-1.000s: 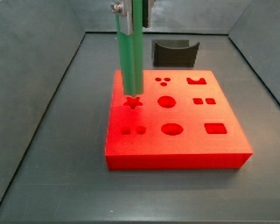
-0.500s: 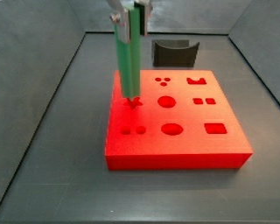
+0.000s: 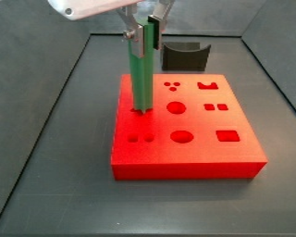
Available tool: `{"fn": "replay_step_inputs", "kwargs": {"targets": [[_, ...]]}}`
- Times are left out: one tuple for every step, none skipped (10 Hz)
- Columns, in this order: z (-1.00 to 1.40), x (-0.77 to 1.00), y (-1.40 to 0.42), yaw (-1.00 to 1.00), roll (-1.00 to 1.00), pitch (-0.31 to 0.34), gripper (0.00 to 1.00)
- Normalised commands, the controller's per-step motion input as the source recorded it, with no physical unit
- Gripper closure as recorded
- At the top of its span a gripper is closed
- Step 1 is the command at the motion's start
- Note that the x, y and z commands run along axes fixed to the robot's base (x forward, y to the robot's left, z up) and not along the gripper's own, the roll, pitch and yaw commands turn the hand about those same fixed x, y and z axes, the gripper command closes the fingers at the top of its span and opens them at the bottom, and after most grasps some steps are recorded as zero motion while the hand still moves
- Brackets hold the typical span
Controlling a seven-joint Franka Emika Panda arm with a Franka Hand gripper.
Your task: Insert the star object.
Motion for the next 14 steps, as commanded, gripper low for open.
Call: {"fn": "replay_step_inputs", "kwargs": {"targets": [[0.00,-0.41,-0.06,-0.08,-0.25,-0.117,1.00],[0.00,-0.22,0.00,-0.12,-0.29,-0.151,1.00],[-0.09,0.00,0.00,-0.07,-0.21,-0.141,1.00],[-0.21,0.18,-0.04,-0.05,-0.11,-0.104,1.00],[-0.30,0.31,0.00,-0.08,-0.09,-0.066,1.00],[-0.36,0.23,0.00,-0.05,-0.08,-0.047,1.00],[-0.19,0.05,0.00,0.00,0.00,0.000,1.00],[-0.07,0.00,0.00,0.00,0.01,0.007,1.00],[-0.53,0.00,-0.07,-0.09,0.22,0.209,1.00],[-0.16,0.14,-0.03,-0.21,0.29,0.366,1.00],[-0.17,0.22,-0.05,-0.26,0.26,0.396,1.00],[-0.41,0.29,-0.43,-0.20,0.10,0.341,1.00],[-0.45,0.28,-0.48,-0.15,0.05,0.344,1.00],[-0.41,0.26,-0.47,-0.21,0.01,0.374,1.00]]}}
